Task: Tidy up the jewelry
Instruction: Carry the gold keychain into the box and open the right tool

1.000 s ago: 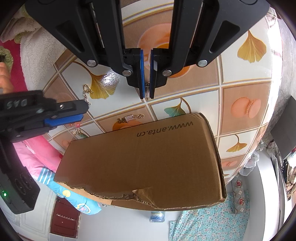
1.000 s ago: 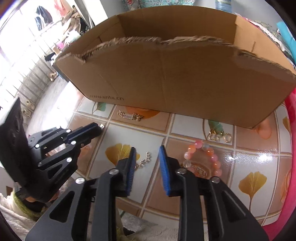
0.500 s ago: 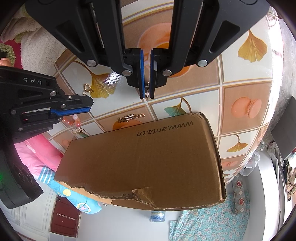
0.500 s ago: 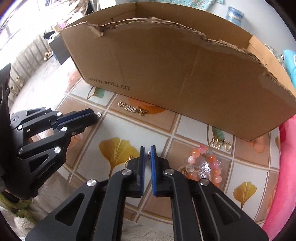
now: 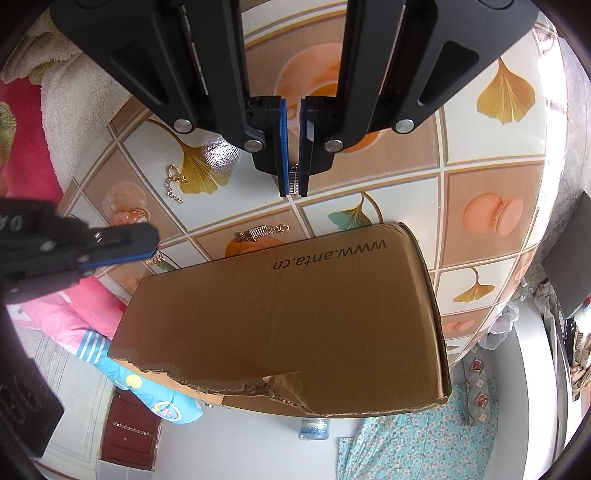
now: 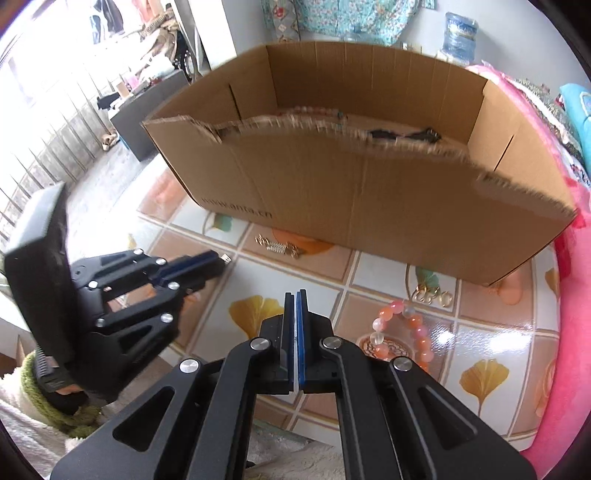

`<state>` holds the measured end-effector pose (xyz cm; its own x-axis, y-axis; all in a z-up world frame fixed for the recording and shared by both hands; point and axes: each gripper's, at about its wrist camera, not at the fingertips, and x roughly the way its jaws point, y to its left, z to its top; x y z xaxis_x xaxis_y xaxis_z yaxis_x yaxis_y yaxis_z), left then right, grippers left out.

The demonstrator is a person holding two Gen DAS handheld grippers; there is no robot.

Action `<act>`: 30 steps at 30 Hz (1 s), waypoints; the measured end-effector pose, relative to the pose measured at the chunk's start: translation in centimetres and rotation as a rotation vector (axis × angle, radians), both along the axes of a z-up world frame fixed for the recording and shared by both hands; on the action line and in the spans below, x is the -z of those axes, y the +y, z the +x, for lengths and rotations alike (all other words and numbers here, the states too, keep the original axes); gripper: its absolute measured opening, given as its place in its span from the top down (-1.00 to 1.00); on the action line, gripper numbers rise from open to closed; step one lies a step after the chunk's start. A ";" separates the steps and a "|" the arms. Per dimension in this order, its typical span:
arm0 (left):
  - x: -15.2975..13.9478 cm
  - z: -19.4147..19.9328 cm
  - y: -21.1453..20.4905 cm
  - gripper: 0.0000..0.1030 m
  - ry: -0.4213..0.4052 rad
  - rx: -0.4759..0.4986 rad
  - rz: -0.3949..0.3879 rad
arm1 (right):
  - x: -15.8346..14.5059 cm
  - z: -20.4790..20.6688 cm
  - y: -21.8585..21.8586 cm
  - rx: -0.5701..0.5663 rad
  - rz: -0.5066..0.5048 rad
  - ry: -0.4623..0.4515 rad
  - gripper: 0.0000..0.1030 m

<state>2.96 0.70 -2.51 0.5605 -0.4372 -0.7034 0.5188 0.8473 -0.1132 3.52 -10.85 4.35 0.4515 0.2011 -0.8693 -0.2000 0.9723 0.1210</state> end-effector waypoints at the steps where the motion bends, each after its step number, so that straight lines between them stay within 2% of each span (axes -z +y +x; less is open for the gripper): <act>1: 0.0 0.0 0.0 0.92 0.000 0.000 0.000 | -0.2 0.0 -0.2 0.013 0.004 0.006 0.97; 5: 0.0 0.0 0.0 0.92 0.001 0.000 -0.003 | 1.1 0.4 -0.7 0.021 -0.017 0.060 0.90; 9: 0.0 0.1 0.0 0.92 0.003 -0.003 -0.008 | 2.5 1.0 0.1 0.011 -0.037 0.094 0.63; 12: 0.0 0.2 0.0 0.92 0.006 -0.003 -0.014 | 3.2 1.2 0.3 0.020 -0.057 0.113 0.62; 16: 0.0 0.2 0.1 0.92 0.007 -0.002 -0.020 | 4.3 1.5 0.9 0.012 -0.102 0.135 0.63; 19: 0.0 0.3 0.1 0.92 0.008 -0.001 -0.023 | 4.4 1.5 1.6 -0.008 -0.134 0.119 0.66; 21: 0.1 0.2 0.2 0.92 0.007 -0.002 -0.025 | 4.4 1.6 1.6 -0.014 -0.109 0.126 0.83; 23: 0.1 0.2 0.3 0.92 0.008 -0.002 -0.027 | 4.4 1.6 1.7 -0.027 -0.090 0.130 0.92; 30: 0.1 0.2 0.4 0.92 0.008 -0.002 -0.030 | 4.0 1.7 0.3 0.012 0.012 0.129 0.98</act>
<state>3.11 1.12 -2.59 0.5553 -0.4573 -0.6946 0.5163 0.8444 -0.1431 5.25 -10.53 0.31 0.3386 0.2068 -0.9179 -0.1702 0.9729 0.1564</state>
